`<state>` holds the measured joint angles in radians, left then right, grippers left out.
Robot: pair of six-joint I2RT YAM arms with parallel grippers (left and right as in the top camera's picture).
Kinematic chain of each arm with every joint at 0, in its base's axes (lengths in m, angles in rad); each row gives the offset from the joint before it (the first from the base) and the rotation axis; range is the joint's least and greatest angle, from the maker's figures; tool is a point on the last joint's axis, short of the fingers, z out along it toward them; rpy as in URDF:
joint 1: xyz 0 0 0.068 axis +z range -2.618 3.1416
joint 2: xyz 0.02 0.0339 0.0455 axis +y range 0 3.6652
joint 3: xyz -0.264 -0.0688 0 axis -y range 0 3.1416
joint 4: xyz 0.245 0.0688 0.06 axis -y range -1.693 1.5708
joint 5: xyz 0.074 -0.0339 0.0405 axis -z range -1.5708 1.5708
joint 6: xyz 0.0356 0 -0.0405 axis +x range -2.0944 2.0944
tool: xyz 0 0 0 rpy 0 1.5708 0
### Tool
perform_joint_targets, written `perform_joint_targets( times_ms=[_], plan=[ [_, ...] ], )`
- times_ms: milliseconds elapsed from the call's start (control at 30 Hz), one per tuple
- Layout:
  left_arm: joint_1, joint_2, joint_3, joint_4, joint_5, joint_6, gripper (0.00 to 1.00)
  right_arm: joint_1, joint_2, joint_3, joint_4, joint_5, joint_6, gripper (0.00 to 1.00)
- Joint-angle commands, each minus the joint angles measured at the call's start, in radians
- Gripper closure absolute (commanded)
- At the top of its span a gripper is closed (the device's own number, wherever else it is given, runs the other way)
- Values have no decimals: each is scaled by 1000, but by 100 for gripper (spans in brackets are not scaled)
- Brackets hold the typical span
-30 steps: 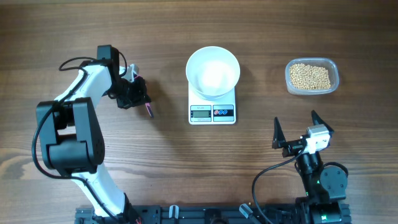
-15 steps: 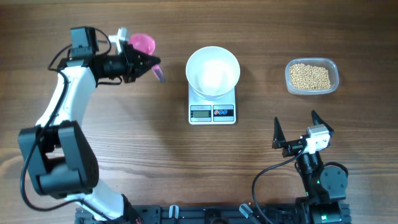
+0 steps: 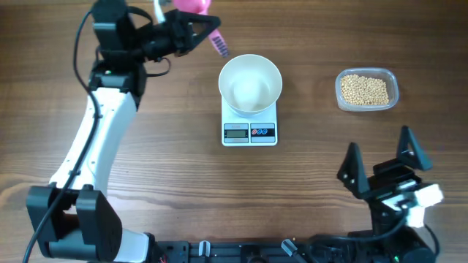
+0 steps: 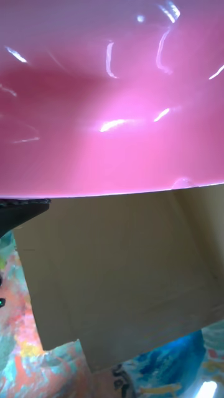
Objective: Scoop item into bowl and weigh 150g on scale
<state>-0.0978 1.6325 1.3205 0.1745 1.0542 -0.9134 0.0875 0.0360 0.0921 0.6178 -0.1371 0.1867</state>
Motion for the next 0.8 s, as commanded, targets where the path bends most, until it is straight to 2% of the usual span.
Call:
perform_joint_targets(
  times_ms=[0,67,133,200,267,300,333,400,433,467,500,567,600,667,733,767],
  plan=[
    [-85,-11,8,10,-137,-23,96,3,106,264,-264,10,2,0],
    [-121,-11,8,10,-179,-57,96,3,270,477,-546,-39,-68,0],
    [-154,-11,8,10,-211,-71,96,3,454,658,-677,-161,-102,0],
    [-174,-11,8,10,-215,-71,96,3,604,774,-679,-423,-134,0],
    [-180,-11,8,10,-214,-89,96,3,765,819,-543,-804,-119,0],
    [-180,-11,8,10,-214,-126,96,3,808,819,-496,-896,-95,0],
    [-182,-11,8,10,-207,-169,96,3,872,819,-408,-1043,-23,0],
    [-194,-11,8,10,-207,-172,96,3,969,819,-237,-1198,124,0],
    [-205,-11,8,12,-207,-171,96,3,1040,819,-101,-1192,325,0],
    [-215,-11,8,30,-207,-152,96,3,1096,819,-12,-1138,513,0],
    [-223,-11,8,51,-208,-129,96,3,1136,819,41,-1111,637,0],
    [-232,-11,8,79,-219,-100,96,3,1194,820,123,-1106,747,0],
    [-234,-11,8,80,-242,-56,96,3,1226,820,130,-1038,851,0],
    [-234,-10,8,80,-283,-56,96,3,1239,820,97,-924,998,0],
    [-235,-10,8,85,-330,-83,96,5,1238,820,82,-809,1236,0],
    [-236,-10,8,85,-359,-129,96,5,1238,820,105,-766,1303,0]
  ],
)
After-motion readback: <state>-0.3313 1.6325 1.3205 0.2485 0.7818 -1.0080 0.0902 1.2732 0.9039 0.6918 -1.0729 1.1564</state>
